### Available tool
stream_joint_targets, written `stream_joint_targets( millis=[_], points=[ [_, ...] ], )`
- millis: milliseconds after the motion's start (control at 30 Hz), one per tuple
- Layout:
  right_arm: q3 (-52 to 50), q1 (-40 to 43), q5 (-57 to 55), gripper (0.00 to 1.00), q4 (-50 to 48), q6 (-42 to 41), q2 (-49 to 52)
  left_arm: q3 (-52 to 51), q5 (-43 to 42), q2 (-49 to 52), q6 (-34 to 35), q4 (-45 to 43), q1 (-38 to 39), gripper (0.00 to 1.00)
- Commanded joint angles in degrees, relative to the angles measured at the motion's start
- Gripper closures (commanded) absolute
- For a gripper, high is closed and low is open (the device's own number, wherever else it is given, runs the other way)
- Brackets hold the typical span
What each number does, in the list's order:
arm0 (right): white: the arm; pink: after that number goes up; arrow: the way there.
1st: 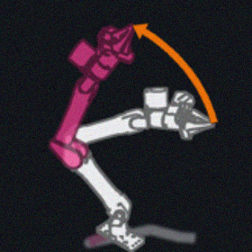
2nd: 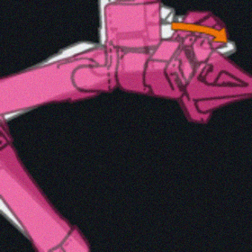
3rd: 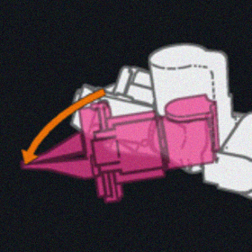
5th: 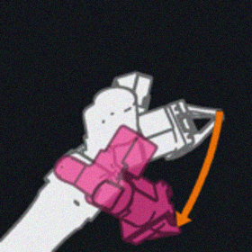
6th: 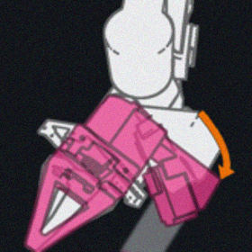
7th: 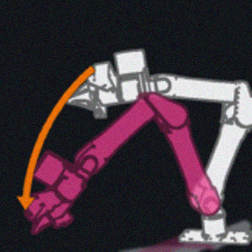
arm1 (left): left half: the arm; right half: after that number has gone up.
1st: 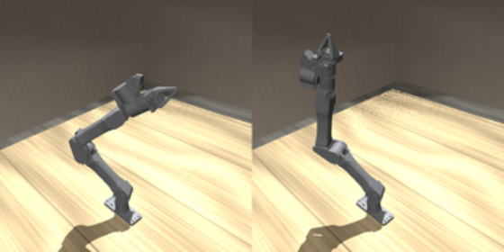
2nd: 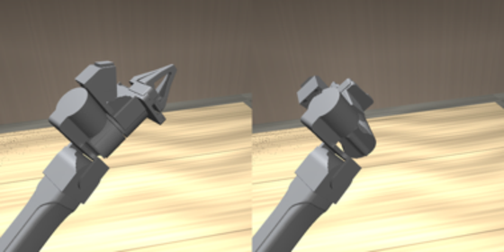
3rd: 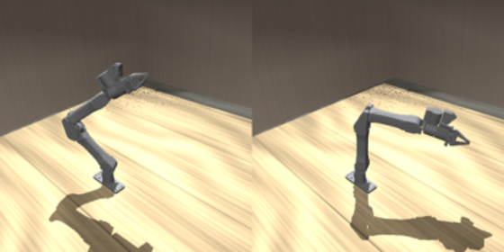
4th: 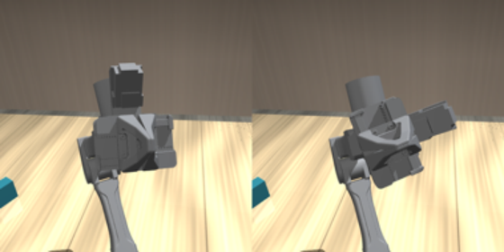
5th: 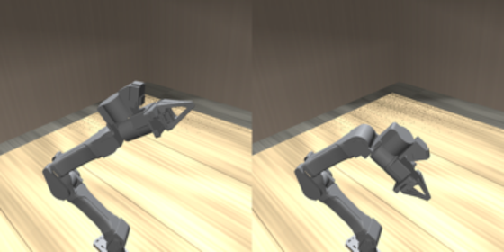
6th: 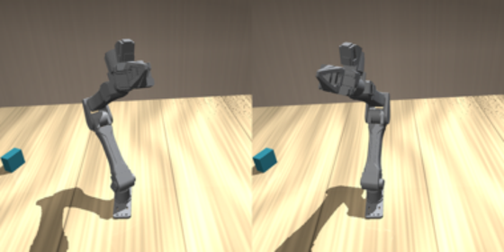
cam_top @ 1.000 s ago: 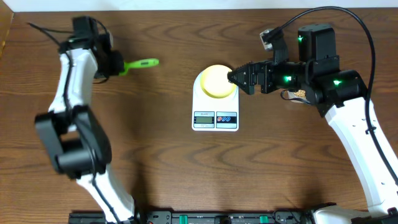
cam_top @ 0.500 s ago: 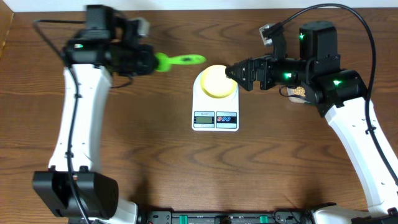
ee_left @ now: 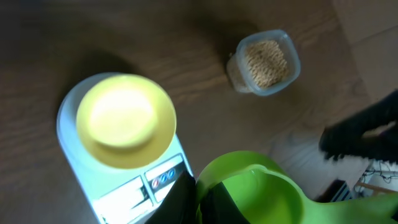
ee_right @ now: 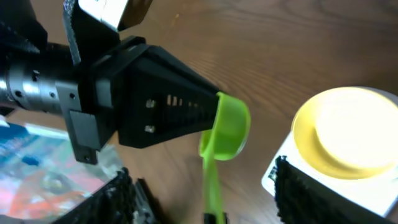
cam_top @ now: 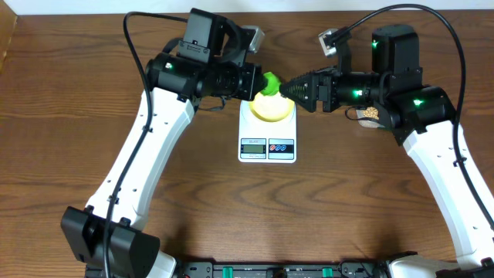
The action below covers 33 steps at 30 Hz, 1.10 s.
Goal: Scoop item into bowl and weigh 50g on scale
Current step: 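Carry the scoop over the scale toward the right gripper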
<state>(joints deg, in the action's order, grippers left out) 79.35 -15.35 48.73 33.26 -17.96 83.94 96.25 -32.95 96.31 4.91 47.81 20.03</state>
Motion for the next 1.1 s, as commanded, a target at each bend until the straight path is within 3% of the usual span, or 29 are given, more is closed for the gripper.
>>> stream_joint_targets(
  millis=[0, 500, 700, 933, 1067],
  points=[
    [1.11, -0.28, 2.49, 0.35, -0.02, -1.38, -0.57, 0.42, -0.48, -0.72, 1.49, -1.55, 0.04, 0.93],
    [1.11, 1.11, 0.92, 0.50, -1.16, -1.99, -0.59, 0.42, 3.17, -0.72, 2.89, -1.95, 0.02, 0.93],
    [1.11, 1.44, 0.96, 0.71, -0.87, -2.43, -0.59, 0.42, 4.13, -0.72, 2.67, -2.05, 0.04, 0.93],
    [1.11, 1.44, 0.96, 0.70, -0.11, -2.84, -0.59, 0.42, 4.31, -0.72, 2.45, -2.78, 0.02, 0.93],
    [1.11, 1.44, 0.94, 0.76, 0.11, -2.86, -0.59, 0.42, 5.25, -0.72, 2.45, -2.97, 0.04, 0.93]
  ],
)
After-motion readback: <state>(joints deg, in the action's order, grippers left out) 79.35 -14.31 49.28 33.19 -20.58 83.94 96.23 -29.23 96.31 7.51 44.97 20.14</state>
